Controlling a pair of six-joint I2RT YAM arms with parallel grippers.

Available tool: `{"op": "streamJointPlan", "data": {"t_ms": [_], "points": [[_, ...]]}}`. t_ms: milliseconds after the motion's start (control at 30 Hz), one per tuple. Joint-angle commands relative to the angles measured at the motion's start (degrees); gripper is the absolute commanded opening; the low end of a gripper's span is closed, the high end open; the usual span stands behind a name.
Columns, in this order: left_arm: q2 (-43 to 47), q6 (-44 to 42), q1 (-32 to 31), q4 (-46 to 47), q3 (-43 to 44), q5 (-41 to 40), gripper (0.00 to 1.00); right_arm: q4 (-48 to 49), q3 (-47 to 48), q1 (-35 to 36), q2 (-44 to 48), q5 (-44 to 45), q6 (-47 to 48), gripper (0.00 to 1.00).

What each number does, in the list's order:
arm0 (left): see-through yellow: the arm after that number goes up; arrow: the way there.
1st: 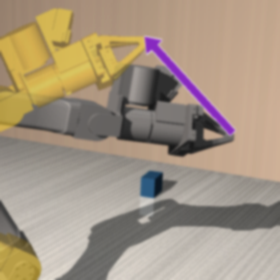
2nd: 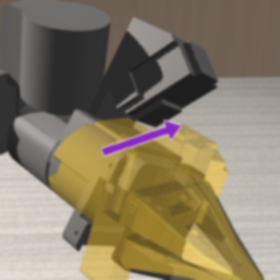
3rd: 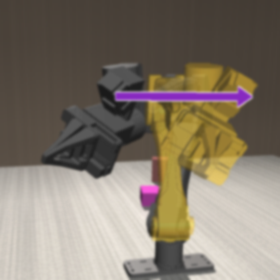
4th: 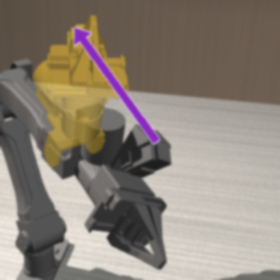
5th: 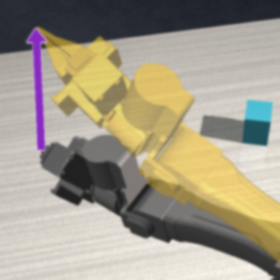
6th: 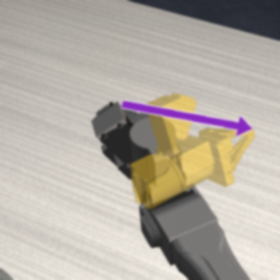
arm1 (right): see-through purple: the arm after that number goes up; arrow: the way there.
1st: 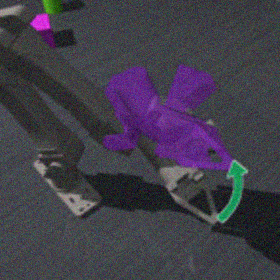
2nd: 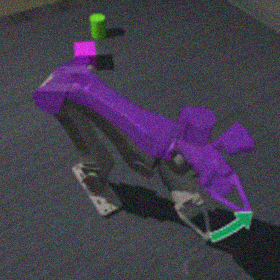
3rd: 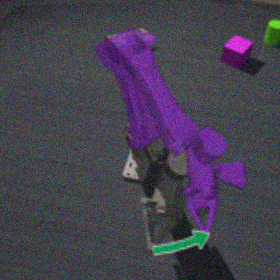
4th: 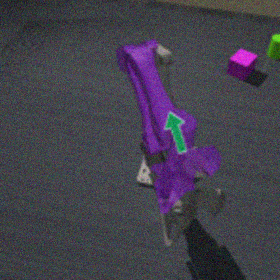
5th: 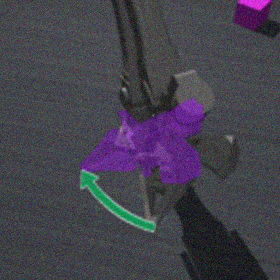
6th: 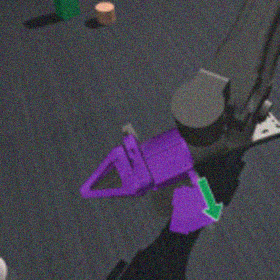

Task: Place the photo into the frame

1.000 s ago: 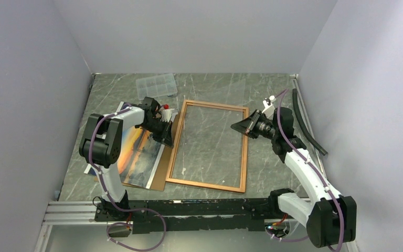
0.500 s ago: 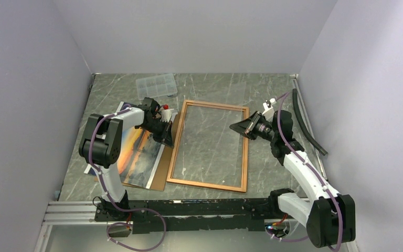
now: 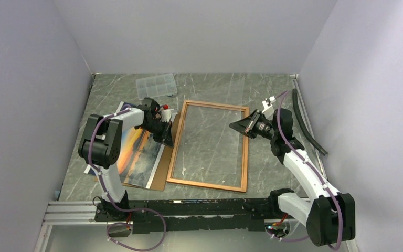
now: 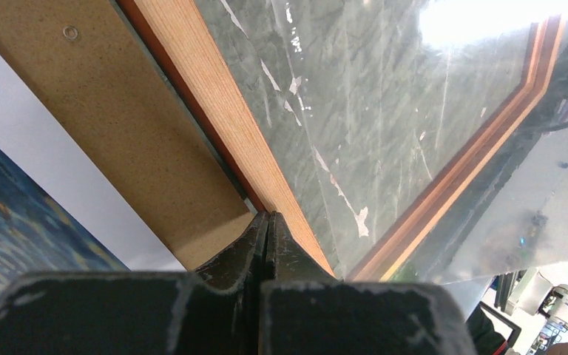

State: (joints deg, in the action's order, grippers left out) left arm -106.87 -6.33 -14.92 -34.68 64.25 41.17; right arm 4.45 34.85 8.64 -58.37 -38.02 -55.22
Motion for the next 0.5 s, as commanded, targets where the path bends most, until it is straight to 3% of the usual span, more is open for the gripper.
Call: {"op": "streamJointPlan", "data": {"t_ms": [0, 467], "points": [[0.21, -1.16, -0.46, -0.07, -1.1, -2.08, 0.03, 4.59, 1.39, -0.17, -1.68, -1.34, 0.99, 0.0], [-0.1, -1.6, -0.46, 0.33, -1.33, -2.59, 0.03, 9.64, -0.67, -0.22, -6.6, -2.13, 0.79, 0.0]]}}
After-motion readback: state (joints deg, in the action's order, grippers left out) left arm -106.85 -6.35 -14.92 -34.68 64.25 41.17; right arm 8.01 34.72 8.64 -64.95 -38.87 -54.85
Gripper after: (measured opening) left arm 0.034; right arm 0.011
